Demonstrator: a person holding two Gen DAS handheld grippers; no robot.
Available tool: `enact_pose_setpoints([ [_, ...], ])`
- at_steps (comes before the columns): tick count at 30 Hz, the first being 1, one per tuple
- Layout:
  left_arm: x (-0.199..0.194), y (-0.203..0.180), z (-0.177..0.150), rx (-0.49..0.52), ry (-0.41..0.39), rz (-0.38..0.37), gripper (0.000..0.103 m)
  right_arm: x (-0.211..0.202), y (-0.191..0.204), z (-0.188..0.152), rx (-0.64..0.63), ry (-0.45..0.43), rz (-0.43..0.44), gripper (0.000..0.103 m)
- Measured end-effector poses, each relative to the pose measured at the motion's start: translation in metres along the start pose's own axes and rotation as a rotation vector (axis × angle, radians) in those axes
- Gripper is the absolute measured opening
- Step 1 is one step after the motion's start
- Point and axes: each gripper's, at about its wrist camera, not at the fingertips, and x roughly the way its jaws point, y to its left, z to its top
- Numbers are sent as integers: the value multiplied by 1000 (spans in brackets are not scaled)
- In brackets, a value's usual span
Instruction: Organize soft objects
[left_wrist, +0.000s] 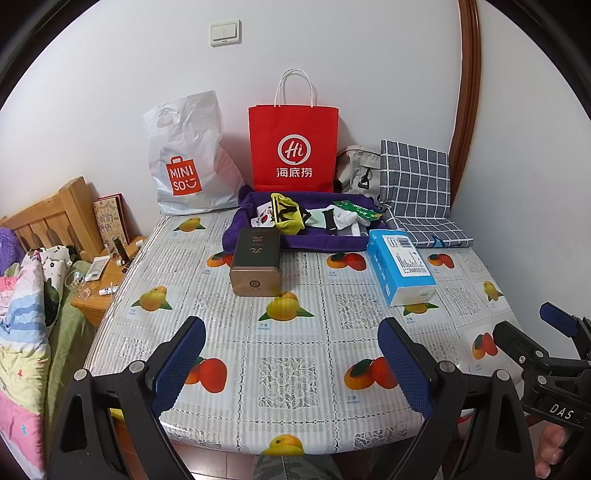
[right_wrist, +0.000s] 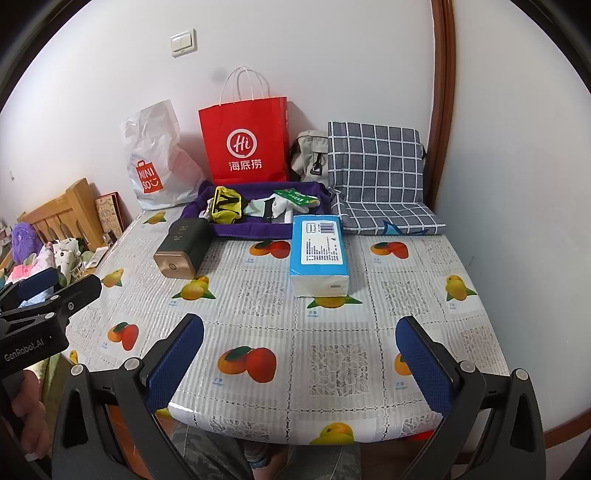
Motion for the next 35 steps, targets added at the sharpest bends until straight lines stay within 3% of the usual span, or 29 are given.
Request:
enact_pose_setpoints([
  [35, -4, 2, -1, 0, 0, -9, 95, -5, 1, 5, -4, -7, 1, 102],
])
